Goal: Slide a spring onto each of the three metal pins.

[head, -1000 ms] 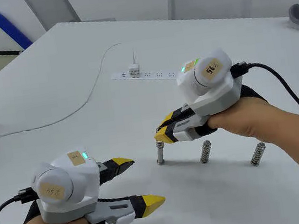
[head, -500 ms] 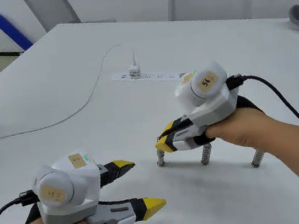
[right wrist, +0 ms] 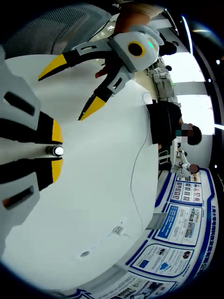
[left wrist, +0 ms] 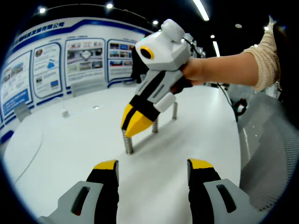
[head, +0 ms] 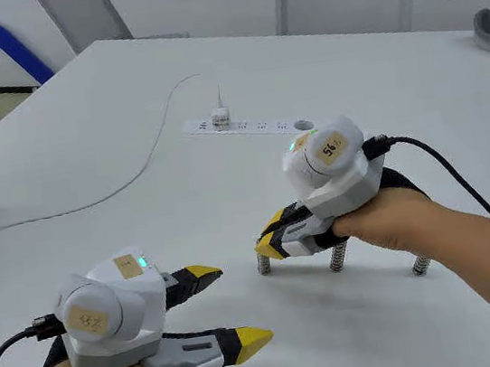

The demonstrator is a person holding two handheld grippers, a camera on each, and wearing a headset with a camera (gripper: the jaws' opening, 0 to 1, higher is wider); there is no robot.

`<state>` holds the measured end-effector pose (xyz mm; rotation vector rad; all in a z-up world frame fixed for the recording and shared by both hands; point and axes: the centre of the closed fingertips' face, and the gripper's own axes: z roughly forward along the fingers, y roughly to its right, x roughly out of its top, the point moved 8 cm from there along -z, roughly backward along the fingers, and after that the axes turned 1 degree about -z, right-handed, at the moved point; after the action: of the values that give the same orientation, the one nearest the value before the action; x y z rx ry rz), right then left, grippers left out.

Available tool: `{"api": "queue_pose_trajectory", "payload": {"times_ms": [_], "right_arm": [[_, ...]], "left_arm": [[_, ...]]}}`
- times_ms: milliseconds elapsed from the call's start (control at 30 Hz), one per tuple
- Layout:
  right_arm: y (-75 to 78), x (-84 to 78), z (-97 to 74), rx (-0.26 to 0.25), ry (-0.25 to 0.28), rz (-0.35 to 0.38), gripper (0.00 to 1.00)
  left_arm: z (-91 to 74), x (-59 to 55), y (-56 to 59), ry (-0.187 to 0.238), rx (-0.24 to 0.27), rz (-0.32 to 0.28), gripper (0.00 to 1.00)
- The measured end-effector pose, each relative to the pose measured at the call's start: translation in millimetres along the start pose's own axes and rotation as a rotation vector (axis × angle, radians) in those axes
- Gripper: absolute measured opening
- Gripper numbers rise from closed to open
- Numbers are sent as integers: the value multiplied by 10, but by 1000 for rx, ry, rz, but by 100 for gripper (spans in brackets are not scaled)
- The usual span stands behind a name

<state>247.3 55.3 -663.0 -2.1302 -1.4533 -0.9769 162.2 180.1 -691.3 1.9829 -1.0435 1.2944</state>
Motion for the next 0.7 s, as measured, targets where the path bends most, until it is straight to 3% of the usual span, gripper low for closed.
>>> {"api": "queue_pose_trajectory", "payload": {"times_ms": [700], "right_arm": [[-3, -23, 28, 2, -6, 8, 12]], "left_arm": [[1, 5, -9, 3, 4, -3, 60]]}}
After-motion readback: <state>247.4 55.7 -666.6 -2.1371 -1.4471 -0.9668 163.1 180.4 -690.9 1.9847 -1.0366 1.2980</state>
